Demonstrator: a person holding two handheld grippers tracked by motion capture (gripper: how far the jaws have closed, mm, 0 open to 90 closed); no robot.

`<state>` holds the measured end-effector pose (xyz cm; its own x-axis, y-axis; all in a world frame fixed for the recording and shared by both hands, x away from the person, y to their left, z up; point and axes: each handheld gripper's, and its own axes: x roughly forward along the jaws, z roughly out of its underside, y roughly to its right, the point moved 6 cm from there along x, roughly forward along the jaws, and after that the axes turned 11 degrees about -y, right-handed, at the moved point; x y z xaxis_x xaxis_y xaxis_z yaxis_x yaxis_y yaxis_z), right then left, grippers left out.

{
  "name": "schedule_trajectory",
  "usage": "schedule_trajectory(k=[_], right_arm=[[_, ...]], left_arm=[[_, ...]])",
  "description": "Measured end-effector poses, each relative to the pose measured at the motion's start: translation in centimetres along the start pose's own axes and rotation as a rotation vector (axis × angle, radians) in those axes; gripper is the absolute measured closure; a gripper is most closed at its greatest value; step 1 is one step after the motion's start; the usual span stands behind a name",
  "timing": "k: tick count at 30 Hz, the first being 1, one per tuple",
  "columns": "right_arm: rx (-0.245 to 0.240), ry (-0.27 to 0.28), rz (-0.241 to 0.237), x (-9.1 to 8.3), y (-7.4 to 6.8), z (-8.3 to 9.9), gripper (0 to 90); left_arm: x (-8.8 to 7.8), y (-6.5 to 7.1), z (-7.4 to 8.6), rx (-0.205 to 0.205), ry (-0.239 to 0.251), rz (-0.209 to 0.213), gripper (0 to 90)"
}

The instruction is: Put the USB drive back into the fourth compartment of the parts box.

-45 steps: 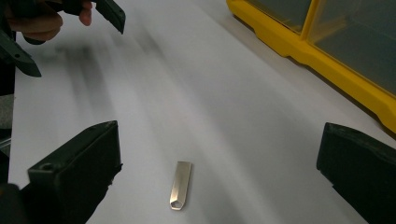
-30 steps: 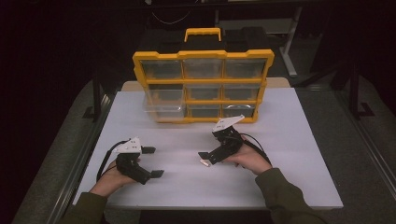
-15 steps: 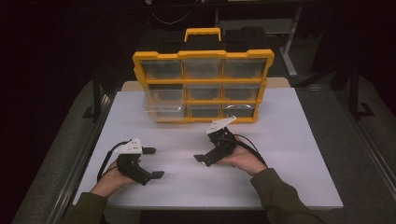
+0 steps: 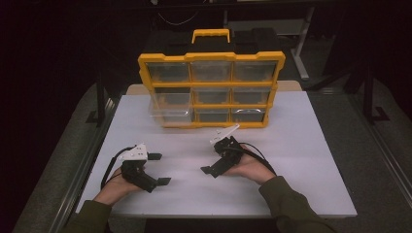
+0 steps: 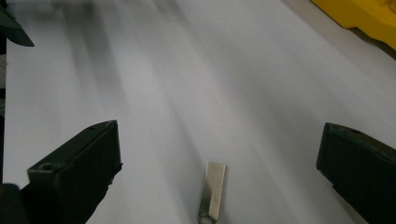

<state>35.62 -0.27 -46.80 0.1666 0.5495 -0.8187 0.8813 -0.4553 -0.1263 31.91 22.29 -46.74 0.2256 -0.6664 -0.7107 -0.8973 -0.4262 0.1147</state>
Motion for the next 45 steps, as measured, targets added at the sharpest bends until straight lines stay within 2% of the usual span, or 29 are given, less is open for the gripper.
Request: schedule_trajectory(k=[26,33,45], right_arm=[[-0.02,-0.066,0.026,1.6,-0.3,1.1,0.0],[-0.017,-0.078,0.024,1.9,-0.4,1.6,4.2],[-0.019,-0.075,0.036,1.7,-0.3,2.1,19.9]], left_arm=[[-0.1,0.1,0.1,-0.013,0.016,-0.007,0.0],[-0.1,0.1,0.3,-0.017,0.015,-0.005,0.0],[-0.1,-0.1,0.3,-0.024,0.023,-0.007,0.0]])
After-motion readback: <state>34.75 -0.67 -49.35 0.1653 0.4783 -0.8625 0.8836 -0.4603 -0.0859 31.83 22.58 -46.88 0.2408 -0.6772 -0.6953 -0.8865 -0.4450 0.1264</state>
